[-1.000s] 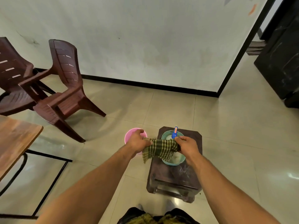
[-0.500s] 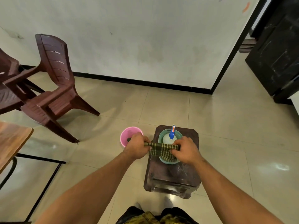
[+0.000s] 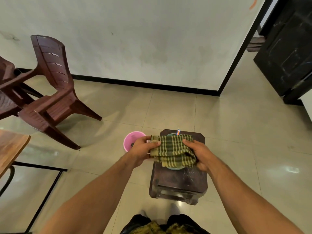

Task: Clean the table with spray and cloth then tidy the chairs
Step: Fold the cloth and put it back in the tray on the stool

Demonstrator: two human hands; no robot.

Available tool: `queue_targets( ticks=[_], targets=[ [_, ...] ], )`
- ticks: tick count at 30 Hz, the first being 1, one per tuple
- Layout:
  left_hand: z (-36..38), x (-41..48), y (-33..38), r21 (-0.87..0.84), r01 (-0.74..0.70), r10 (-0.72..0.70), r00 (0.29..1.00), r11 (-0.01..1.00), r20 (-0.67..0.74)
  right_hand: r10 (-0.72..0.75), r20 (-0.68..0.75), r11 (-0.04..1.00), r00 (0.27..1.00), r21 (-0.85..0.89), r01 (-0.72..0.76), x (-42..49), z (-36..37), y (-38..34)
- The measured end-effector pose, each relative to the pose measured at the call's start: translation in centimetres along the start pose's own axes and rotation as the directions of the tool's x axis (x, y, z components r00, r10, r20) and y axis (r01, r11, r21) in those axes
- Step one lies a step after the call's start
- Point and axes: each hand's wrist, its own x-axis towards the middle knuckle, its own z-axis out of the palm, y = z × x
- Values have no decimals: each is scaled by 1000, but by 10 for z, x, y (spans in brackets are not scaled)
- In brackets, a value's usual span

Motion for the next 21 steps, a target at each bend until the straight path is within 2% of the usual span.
queue_targets(
  ticks=[2, 4, 6, 8, 10, 11, 12, 14, 15, 16, 17, 18, 19, 20, 21],
  targets=[
    [2, 2, -7, 98, -10, 12, 1000, 995, -17, 21, -32, 982, 999, -190, -27, 1, -5, 9],
    [9, 3, -13, 165, -28, 36, 998, 986, -49, -11, -71, 956, 997, -294, -11, 3, -9, 14],
    [11, 6, -19, 189, -27, 47, 993, 982, -105, -110, -117, 935, 987, -350, 63, 2, -6, 11],
    [16, 13, -29, 336, 0, 61, 983, 942, -171, -268, -115, 828, 957, -534, 168, 4, -3, 6],
    [23, 17, -40, 422, 81, 22, 972, 903, -234, -381, -11, 619, 925, -746, 246, 5, 0, 2],
    [31, 15, -40, 348, 133, -55, 973, 928, -226, -400, 56, 496, 915, -826, 268, 4, 3, 0],
    [40, 12, -38, 201, 199, -169, 973, 959, -157, -406, 128, 372, 905, -882, 291, 2, 7, 0],
    [57, 4, -31, -132, 339, -328, 939, 932, 100, -395, 289, 82, 872, -934, 347, -5, 17, 3],
    [62, 4, -29, -249, 371, -331, 924, 895, 190, -368, 378, -58, 849, -921, 385, -8, 19, 8],
    [66, 4, -27, -334, 374, -308, 922, 865, 235, -327, 461, -153, 825, -888, 435, -12, 20, 12],
    [68, 6, -28, -373, 362, -292, 928, 854, 232, -280, 513, -166, 812, -859, 485, -14, 16, 18],
    [69, 7, -29, -404, 348, -285, 936, 846, 208, -267, 515, -60, 815, -853, 519, -17, 10, 23],
    [68, 7, -30, -427, 328, -286, 945, 843, 161, -300, 465, 130, 833, -845, 518, -20, 4, 29],
    [66, 8, -33, -456, 309, -291, 950, 835, 110, -386, 346, 350, 855, -803, 483, -20, -4, 36],
    [63, 10, -36, -485, 289, -294, 953, 826, 66, -479, 151, 532, 865, -734, 423, -13, -13, 44]
  ],
)
